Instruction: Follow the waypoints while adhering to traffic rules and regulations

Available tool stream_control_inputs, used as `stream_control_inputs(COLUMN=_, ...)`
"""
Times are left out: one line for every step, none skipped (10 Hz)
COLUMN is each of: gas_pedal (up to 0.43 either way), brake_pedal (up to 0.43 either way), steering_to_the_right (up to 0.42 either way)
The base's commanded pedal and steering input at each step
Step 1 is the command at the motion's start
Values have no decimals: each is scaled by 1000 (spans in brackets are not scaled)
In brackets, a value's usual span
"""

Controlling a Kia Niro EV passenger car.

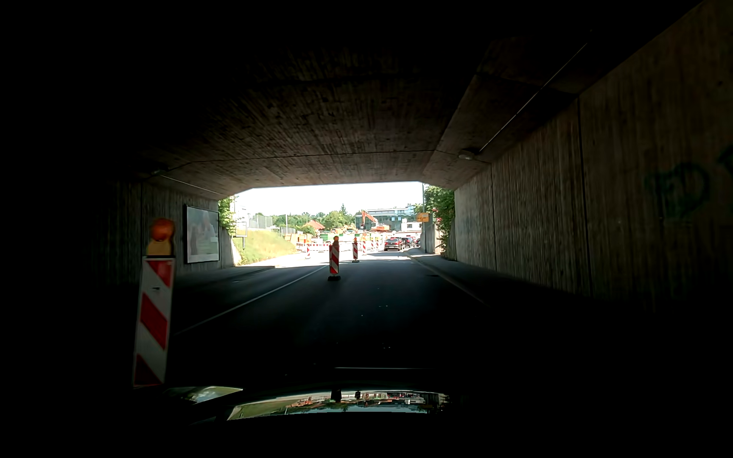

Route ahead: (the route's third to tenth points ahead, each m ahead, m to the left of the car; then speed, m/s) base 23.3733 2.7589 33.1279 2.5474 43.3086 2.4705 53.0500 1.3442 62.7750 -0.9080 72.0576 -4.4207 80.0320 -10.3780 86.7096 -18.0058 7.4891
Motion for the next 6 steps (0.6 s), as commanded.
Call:
stream_control_inputs(gas_pedal=87, brake_pedal=0, steering_to_the_right=-5)
stream_control_inputs(gas_pedal=87, brake_pedal=0, steering_to_the_right=-4)
stream_control_inputs(gas_pedal=87, brake_pedal=0, steering_to_the_right=-4)
stream_control_inputs(gas_pedal=87, brake_pedal=0, steering_to_the_right=-4)
stream_control_inputs(gas_pedal=79, brake_pedal=0, steering_to_the_right=-4)
stream_control_inputs(gas_pedal=59, brake_pedal=0, steering_to_the_right=-4)
